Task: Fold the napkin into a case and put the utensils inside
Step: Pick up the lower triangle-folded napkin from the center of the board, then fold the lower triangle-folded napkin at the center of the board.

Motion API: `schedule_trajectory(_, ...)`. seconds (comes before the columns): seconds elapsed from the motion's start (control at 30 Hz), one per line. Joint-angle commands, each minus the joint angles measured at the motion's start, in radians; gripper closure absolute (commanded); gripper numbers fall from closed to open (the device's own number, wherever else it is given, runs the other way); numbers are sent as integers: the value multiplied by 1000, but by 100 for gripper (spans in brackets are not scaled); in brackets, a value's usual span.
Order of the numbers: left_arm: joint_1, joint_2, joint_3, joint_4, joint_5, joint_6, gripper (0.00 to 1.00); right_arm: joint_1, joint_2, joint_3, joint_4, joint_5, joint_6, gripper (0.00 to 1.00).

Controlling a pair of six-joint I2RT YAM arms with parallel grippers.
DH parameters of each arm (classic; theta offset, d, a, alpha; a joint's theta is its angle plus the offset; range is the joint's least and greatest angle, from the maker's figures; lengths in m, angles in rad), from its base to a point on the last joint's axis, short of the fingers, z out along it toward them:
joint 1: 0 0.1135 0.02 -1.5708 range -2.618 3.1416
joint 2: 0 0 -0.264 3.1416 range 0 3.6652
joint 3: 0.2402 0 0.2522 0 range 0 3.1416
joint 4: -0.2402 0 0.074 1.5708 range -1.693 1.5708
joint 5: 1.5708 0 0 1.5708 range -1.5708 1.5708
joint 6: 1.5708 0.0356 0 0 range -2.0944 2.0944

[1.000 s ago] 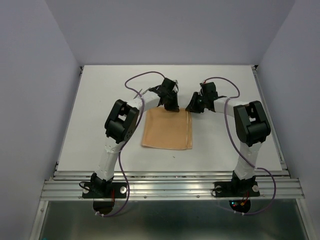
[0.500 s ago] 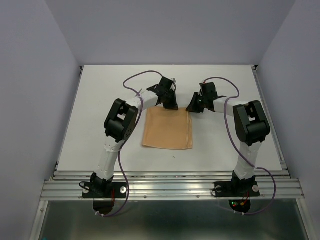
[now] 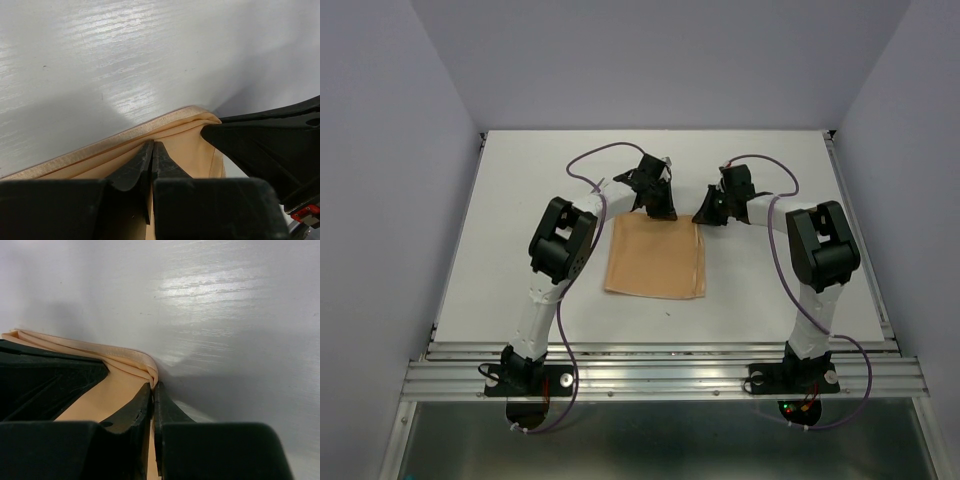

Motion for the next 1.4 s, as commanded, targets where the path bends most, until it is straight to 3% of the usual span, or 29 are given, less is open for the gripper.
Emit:
schedule_trajectory(0.0, 12, 22, -30, -27, -43, 20, 90, 23, -63, 40, 16, -27, 18, 99)
schedule_trajectory(0.3, 17, 22, -47, -22, -50, 23, 90, 65, -98, 72, 14, -49, 51, 99)
schedule_trajectory(0.9, 23, -1, -88, 5, -44, 11, 90, 167, 14, 157, 42, -17, 155, 99)
schedule_trajectory(1.1, 61, -82, -175, 94, 93, -42, 90, 167, 34, 143, 40, 52, 209, 99)
schedule_trajectory(1.37, 114, -221, -222, 77, 108, -35, 89, 167, 51, 144, 33, 77, 236, 99)
